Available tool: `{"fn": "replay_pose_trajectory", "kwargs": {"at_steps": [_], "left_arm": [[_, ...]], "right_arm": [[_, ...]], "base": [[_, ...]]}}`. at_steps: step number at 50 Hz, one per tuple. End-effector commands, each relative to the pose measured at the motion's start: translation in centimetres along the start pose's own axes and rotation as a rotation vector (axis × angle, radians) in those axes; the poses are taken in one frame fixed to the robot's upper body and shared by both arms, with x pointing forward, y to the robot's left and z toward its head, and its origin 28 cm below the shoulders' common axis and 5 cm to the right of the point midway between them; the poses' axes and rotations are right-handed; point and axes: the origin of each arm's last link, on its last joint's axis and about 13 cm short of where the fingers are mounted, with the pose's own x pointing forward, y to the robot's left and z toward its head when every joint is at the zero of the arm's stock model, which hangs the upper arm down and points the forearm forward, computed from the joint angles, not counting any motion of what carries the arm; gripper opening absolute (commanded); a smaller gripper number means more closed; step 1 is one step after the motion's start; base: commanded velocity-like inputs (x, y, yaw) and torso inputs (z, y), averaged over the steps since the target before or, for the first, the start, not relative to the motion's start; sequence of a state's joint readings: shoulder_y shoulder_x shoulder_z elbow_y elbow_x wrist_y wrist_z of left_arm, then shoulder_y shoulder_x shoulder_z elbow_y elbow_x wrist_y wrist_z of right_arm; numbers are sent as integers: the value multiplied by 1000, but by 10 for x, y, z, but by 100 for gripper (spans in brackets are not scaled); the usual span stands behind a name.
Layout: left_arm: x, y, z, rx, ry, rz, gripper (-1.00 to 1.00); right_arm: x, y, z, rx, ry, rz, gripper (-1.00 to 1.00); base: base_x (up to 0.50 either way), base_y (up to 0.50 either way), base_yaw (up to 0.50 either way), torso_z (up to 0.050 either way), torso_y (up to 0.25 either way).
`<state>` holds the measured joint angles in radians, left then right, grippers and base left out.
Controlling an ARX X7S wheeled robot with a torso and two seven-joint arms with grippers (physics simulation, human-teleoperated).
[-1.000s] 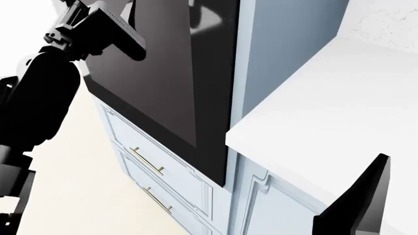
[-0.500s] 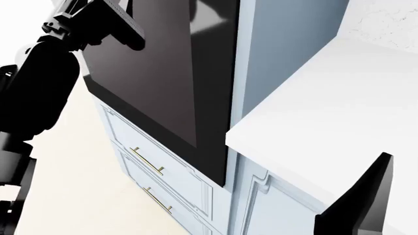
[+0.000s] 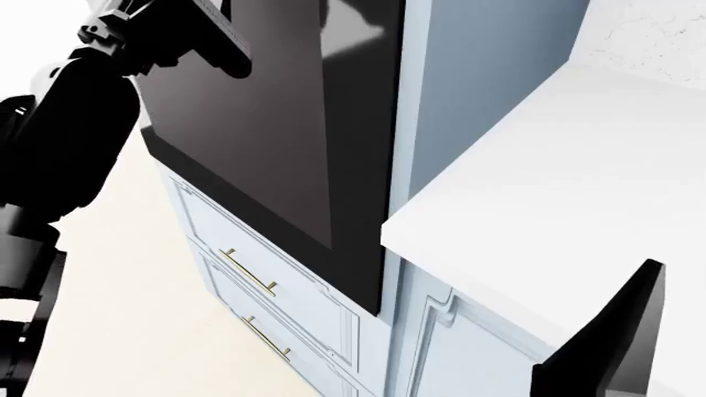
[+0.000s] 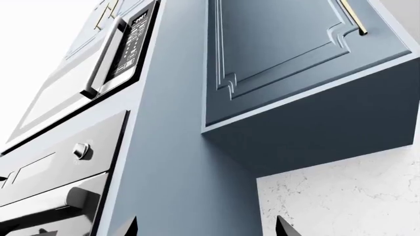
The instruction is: Open the oven door
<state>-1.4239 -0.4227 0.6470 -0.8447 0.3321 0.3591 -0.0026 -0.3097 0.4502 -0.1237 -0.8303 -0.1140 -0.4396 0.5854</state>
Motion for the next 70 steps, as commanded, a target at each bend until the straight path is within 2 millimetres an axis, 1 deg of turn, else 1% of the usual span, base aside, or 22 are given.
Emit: {"fn": "replay_pose_trajectory", "kwargs": {"at_steps": [1,22,30,51,61,70], "left_arm": [[3,-1,1,3,-12,-11,100],[15,2,0,12,-15,-11,100],[20,0,-1,11,-20,-20,100],[25,-3,3,14,-31,-31,100],[25,-1,2,17,-12,-18,100],[30,2,7,17,-23,-12,100]], "right_arm": [[0,0,0,3,1,0,100],[-1,0,0,6,0,-1,100],[0,0,1,7,-2,-3,100],[2,-2,1,10,-6,-11,100],[2,-2,1,11,-6,-9,100],[1,-2,1,12,-5,-8,100]], "base": [[0,0,0,0,0],[0,0,0,0,0],[0,0,0,0,0],[0,0,0,0,0],[0,0,0,0,0],[0,0,0,0,0]]}}
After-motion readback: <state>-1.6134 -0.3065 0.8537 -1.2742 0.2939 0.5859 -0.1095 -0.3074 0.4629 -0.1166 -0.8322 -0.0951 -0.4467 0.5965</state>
